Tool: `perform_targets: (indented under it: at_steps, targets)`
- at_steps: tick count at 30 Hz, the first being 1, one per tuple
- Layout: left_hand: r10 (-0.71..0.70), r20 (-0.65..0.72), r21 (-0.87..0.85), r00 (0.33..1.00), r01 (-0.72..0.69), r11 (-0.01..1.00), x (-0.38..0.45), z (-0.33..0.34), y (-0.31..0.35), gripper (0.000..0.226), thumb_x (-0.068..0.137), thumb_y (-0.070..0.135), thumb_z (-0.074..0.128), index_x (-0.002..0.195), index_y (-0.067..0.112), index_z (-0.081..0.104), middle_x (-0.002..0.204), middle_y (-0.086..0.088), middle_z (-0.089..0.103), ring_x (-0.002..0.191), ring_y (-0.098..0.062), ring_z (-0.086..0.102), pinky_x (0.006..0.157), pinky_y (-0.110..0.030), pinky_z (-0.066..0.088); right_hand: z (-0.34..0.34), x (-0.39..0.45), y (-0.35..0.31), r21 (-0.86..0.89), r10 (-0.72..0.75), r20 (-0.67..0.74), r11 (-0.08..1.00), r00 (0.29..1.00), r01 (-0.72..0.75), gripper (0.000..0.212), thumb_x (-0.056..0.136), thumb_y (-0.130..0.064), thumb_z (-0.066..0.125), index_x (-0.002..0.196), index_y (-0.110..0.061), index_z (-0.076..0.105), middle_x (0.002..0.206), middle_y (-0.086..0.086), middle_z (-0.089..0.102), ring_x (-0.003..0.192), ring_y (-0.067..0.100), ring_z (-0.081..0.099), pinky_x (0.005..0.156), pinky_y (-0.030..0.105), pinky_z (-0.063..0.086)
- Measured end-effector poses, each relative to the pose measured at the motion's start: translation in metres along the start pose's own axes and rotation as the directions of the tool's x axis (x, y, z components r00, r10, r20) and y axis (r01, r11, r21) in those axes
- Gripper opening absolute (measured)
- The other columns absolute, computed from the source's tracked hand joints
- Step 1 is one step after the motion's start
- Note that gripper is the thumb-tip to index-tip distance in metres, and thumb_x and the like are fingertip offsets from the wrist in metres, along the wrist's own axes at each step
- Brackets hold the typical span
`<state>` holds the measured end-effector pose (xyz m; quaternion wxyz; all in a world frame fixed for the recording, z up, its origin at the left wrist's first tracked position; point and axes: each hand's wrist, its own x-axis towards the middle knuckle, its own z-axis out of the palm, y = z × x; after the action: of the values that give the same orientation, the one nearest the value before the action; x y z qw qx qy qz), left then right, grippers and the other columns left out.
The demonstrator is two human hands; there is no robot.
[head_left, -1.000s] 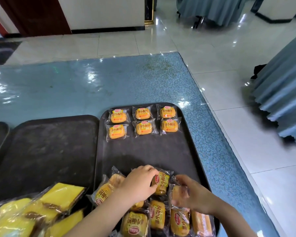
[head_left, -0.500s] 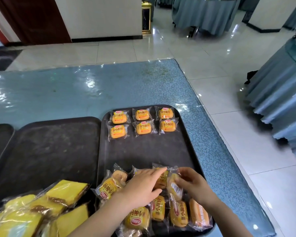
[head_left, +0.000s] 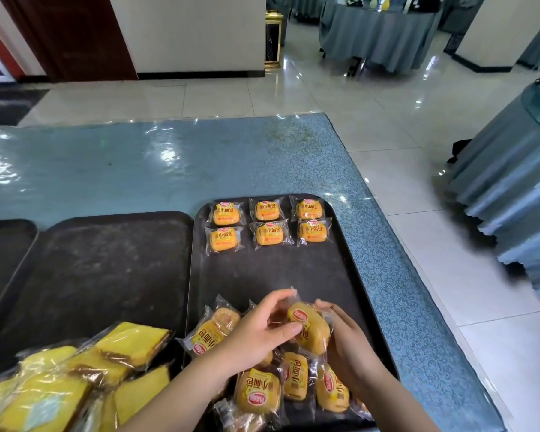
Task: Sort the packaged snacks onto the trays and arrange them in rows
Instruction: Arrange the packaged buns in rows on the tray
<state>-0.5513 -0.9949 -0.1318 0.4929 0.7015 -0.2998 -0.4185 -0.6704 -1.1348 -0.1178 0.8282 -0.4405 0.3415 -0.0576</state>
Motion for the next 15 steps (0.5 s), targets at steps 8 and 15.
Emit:
perform_targets:
  at_steps: [8,15]
  targets:
    - [-0.044,-0.311,0.024,0.950,0.054,0.998,-0.003,-0.034,-0.006,0.055,0.079,0.049,0.073,0.126,0.044,0.043,0.121,0.016,0.059,0.108,-0.001,0.061,0.093,-0.031,0.054,0.030,0.020,0.007,-0.127,-0.078,0.012,0.989,0.997,0.079,0.052,0.092,-0.054,0.052,0.107,-0.008,0.070,0.105,0.020,0.070,0.095,0.030,0.069,0.082,0.043,0.055]
    - [-0.171,-0.484,0.104,0.858,0.250,0.963,0.011,-0.079,-0.012,0.071,0.082,0.046,0.072,0.136,0.029,0.031,0.119,0.009,0.056,0.102,-0.009,0.061,0.083,-0.026,0.054,0.063,0.073,0.015,-0.445,-0.129,0.027,0.887,0.991,0.128,0.030,0.085,-0.028,0.074,0.108,-0.014,0.060,0.101,0.010,0.072,0.092,0.024,0.071,0.085,0.043,0.058]
